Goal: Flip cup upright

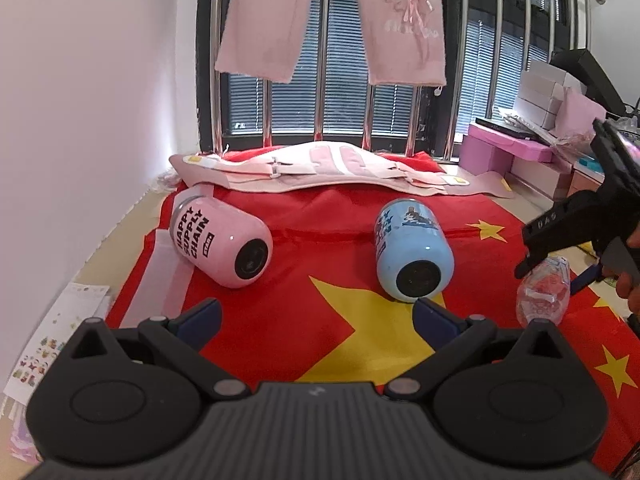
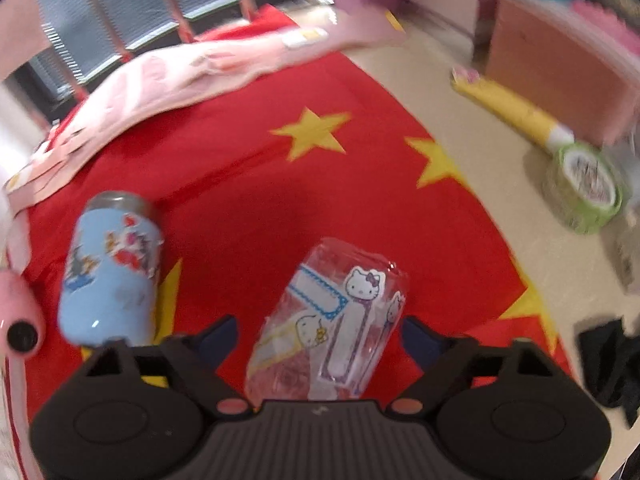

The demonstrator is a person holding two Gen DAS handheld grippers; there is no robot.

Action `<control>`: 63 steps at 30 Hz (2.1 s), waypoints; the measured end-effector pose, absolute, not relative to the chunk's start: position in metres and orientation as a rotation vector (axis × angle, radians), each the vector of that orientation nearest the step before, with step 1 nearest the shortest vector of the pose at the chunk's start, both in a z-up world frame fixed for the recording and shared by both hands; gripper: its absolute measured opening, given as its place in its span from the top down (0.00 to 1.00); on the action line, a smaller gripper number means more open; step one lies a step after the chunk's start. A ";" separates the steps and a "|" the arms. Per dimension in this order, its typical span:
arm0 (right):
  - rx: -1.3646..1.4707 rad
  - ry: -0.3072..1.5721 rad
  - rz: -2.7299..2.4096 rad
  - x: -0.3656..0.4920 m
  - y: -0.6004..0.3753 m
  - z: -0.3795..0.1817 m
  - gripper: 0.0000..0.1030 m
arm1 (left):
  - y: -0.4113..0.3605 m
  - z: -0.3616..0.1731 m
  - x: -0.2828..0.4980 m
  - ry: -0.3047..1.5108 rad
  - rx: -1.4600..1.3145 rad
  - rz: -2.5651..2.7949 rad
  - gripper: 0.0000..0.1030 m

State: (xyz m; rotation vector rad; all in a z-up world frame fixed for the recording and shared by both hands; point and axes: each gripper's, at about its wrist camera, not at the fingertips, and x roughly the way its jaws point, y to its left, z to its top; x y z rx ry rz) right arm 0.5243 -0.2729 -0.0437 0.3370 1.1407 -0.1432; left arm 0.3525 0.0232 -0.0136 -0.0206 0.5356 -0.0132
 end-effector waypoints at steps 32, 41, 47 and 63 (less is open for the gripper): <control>0.081 1.187 0.325 0.397 -0.093 -0.037 0.34 | 0.071 -0.005 0.242 0.589 -0.045 0.063 0.00; 0.154 1.036 0.393 0.363 -0.134 -0.010 0.13 | 0.063 0.002 0.232 0.578 -0.054 0.060 0.00; 0.142 0.826 0.403 0.327 -0.196 -0.007 0.11 | 0.039 0.004 0.236 0.586 -0.035 0.035 0.00; -0.122 0.490 0.362 0.291 -0.255 -0.047 0.00 | -0.042 -0.005 0.281 0.665 -0.021 0.004 0.00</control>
